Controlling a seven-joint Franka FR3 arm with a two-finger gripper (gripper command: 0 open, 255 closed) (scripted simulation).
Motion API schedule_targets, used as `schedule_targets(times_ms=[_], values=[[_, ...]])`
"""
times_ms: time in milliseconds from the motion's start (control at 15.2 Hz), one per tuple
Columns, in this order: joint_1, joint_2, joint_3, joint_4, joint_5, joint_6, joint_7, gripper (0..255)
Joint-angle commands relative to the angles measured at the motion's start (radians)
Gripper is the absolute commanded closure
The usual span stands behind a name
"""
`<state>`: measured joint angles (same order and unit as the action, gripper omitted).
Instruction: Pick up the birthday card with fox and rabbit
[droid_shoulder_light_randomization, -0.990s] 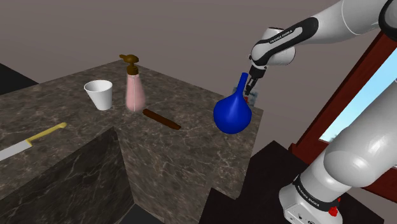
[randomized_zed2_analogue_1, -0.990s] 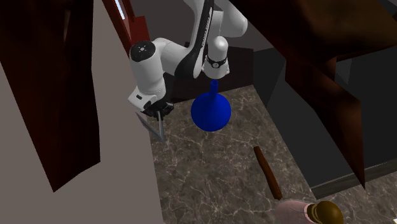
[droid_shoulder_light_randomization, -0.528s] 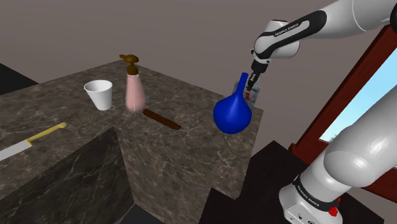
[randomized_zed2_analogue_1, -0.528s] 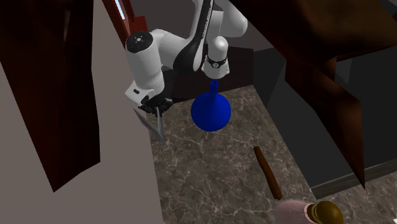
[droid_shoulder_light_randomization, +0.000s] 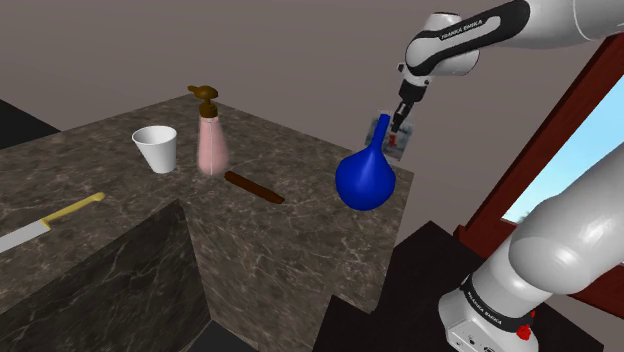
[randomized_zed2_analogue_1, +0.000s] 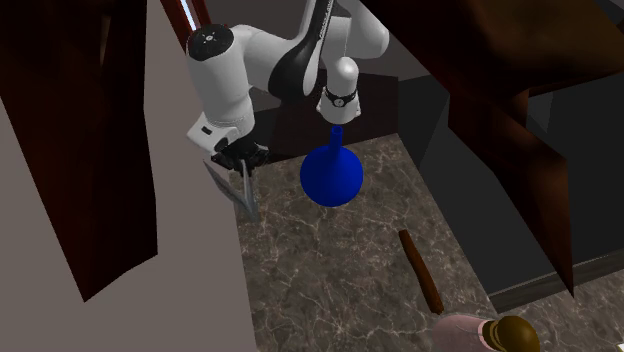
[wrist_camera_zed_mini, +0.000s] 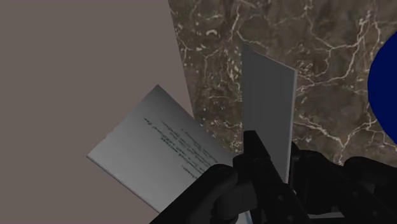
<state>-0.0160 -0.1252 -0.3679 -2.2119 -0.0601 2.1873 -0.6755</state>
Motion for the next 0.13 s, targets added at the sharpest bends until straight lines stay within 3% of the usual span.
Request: schedule_targets(times_ms=[0,66], values=[[-0.001,-0.009,0.000,0.012,-0.004,-0.015,0.002,255],[-0.001,-0.008,0.001,0.012,-0.004,-0.015,0.002,255]])
